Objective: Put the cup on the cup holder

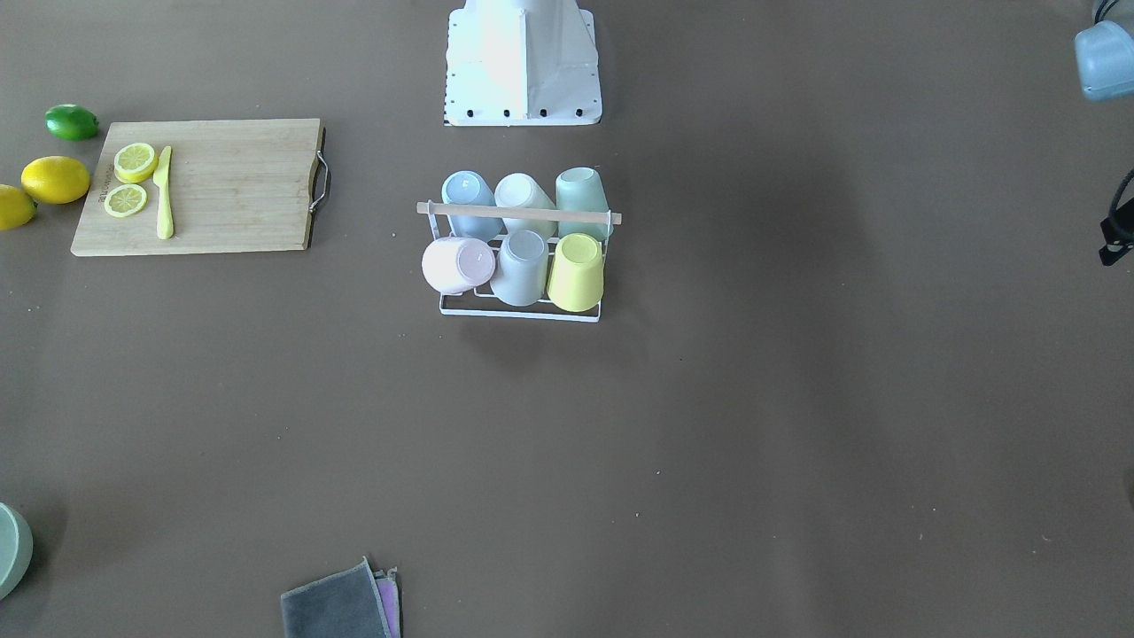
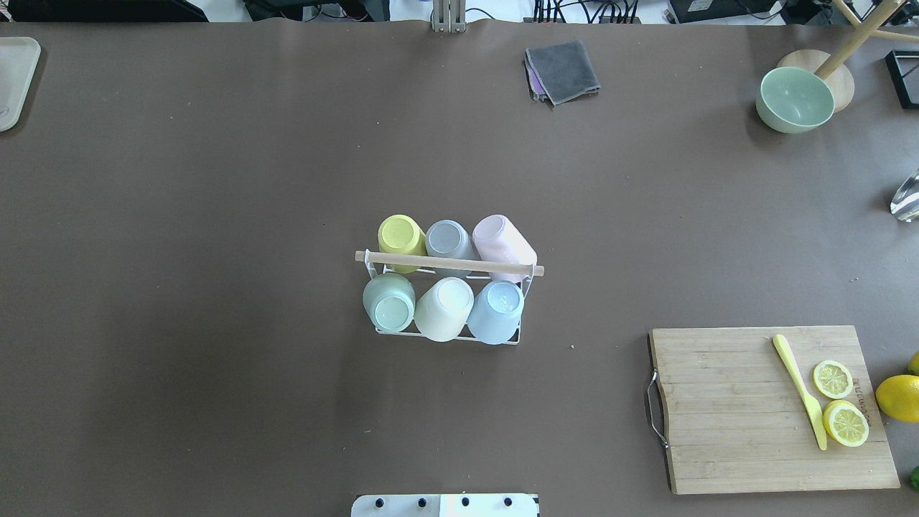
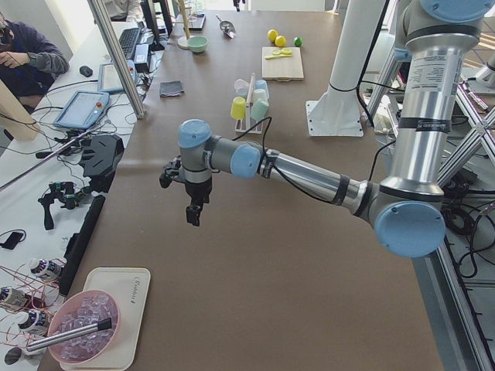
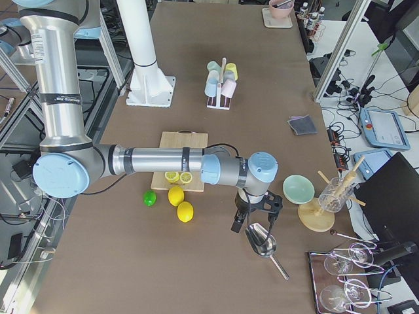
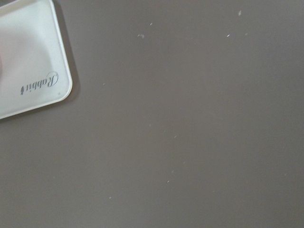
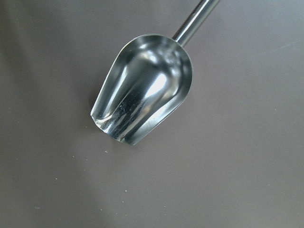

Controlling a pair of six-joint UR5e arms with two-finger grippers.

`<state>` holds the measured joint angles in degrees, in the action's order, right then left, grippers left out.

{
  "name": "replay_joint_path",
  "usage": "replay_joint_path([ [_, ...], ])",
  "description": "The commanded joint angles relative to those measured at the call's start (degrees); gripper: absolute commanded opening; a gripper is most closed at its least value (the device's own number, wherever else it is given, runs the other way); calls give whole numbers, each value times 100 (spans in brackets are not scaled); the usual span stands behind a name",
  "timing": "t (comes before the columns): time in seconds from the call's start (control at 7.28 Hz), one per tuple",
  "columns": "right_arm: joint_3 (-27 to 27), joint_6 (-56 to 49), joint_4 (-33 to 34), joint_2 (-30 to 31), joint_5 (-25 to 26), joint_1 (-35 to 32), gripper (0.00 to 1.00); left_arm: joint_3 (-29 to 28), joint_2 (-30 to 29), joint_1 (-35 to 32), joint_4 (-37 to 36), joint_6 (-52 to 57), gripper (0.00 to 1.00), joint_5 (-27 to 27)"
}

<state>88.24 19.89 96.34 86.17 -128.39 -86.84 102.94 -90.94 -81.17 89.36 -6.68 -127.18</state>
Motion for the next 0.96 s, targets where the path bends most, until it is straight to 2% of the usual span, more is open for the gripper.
replay_joint_path([
  [0.0, 9, -3, -10, 5, -28, 0, 100, -10, 1093, -530, 913, 88, 98, -324],
  [0.27, 9, -3, -10, 5, -37, 0, 100, -71, 1228, -637, 741, 53, 98, -859],
  [0.41, 9, -3, -10, 5, -37, 0, 100, -63, 1176, -663, 497, 27, 98, -887],
  [0.69, 9, -3, -19, 5, -37, 0, 100, 129, 913, -716, -644, 104, 98, -827],
  [0.82, 18, -3, -19, 5, -37, 0, 100, 104, 973, -725, -640, 245, 98, -809],
])
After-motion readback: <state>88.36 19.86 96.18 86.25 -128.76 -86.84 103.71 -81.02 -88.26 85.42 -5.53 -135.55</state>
